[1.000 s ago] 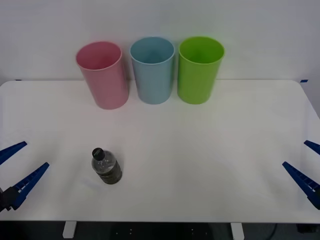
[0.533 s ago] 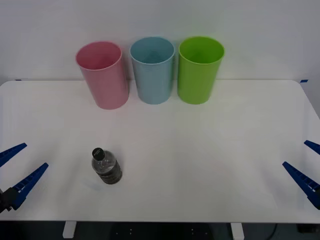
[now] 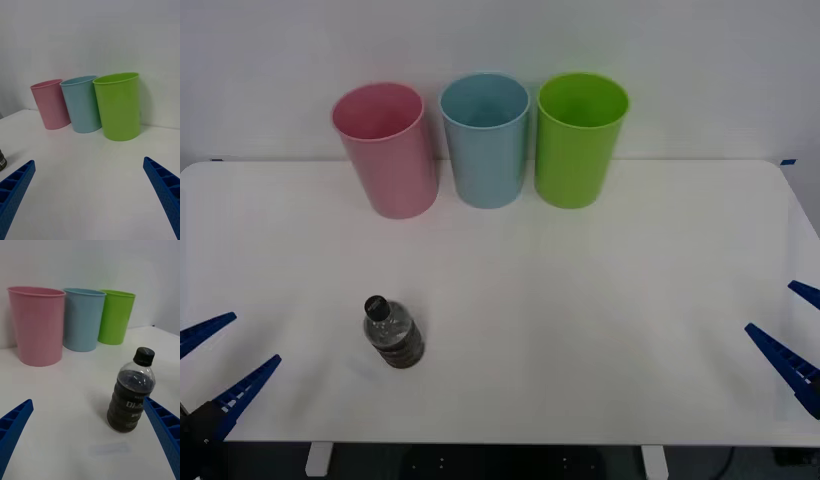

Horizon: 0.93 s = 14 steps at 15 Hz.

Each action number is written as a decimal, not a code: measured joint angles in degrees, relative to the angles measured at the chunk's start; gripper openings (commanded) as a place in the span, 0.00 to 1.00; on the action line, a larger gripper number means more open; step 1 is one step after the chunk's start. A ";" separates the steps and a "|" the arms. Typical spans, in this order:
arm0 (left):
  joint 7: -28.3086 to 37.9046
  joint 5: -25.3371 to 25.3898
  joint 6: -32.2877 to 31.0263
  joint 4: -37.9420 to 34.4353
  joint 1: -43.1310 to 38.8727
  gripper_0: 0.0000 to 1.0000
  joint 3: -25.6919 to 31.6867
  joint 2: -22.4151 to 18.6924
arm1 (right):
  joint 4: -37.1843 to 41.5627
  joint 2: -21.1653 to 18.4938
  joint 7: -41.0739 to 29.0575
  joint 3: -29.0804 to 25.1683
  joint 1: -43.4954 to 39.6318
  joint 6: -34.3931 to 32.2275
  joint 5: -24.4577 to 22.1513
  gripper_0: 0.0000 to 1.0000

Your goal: Grasp the object on the table and drop it into the matching bin: aluminum can to the light blue bin, PET bottle to the pink bin.

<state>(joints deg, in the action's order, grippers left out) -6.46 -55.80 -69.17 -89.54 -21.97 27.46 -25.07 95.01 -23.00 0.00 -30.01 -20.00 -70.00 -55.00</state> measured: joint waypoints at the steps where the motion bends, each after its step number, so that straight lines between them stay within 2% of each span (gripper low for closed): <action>1: -0.62 -0.86 -0.15 0.05 -0.05 1.00 -0.56 -0.23 | 0.00 0.00 0.00 0.00 0.00 0.00 0.00 1.00; 8: -6.91 -6.14 -0.77 0.20 0.75 1.00 -5.32 -0.40 | 0.00 0.00 0.00 0.00 0.00 0.00 0.00 1.00; 14: -8.63 -6.54 -0.69 6.37 5.00 1.00 -9.76 -0.35 | 0.00 0.00 0.00 0.01 0.00 0.00 0.00 1.00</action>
<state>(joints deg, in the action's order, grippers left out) -15.09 -62.34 -69.86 -83.17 -16.97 17.70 -25.42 95.00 -23.00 0.00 -30.00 -20.00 -70.00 -55.00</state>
